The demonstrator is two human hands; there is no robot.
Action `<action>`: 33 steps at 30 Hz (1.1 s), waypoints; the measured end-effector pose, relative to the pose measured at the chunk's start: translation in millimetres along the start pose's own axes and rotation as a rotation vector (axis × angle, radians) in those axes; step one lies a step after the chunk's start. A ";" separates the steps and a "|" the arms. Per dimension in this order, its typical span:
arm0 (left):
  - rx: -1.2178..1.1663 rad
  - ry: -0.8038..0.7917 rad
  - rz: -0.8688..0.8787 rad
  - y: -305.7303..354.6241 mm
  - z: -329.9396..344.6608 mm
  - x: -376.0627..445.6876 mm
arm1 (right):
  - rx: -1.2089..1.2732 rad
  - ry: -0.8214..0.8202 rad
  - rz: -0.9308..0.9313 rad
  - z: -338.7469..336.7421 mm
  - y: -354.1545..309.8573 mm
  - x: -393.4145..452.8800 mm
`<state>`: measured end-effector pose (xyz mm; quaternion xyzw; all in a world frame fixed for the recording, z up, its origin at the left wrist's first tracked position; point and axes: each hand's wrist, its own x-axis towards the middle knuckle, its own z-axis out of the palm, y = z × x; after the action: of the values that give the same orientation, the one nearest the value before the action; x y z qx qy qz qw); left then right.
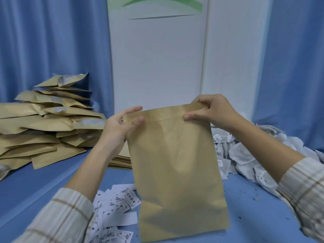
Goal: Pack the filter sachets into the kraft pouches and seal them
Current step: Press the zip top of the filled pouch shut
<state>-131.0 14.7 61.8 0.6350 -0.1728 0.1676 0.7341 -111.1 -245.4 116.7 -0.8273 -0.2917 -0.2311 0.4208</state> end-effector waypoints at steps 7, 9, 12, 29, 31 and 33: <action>0.076 0.229 -0.005 -10.1 13.3 7.5 | 0.005 0.068 0.013 -0.8 29.4 -2.7; 0.156 0.237 0.058 -5.8 14.6 11.5 | 0.001 0.107 0.033 -0.1 37.1 -4.1; 0.236 0.232 0.129 -4.8 21.3 9.6 | -0.152 0.088 0.045 -4.0 40.1 -3.9; 0.116 0.178 0.184 -13.4 41.5 -1.0 | -0.252 -0.233 0.023 24.6 -8.7 21.9; 0.146 0.231 0.207 -14.9 45.2 -0.1 | -0.279 -0.265 0.009 28.9 -13.2 24.3; 0.190 0.271 0.234 -13.6 50.3 0.7 | -0.276 -0.231 -0.008 31.9 -17.1 28.7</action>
<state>-126.1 -37.0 57.0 0.6485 -0.1285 0.3513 0.6630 -97.5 -202.5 127.1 -0.8972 -0.3067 -0.1740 0.2659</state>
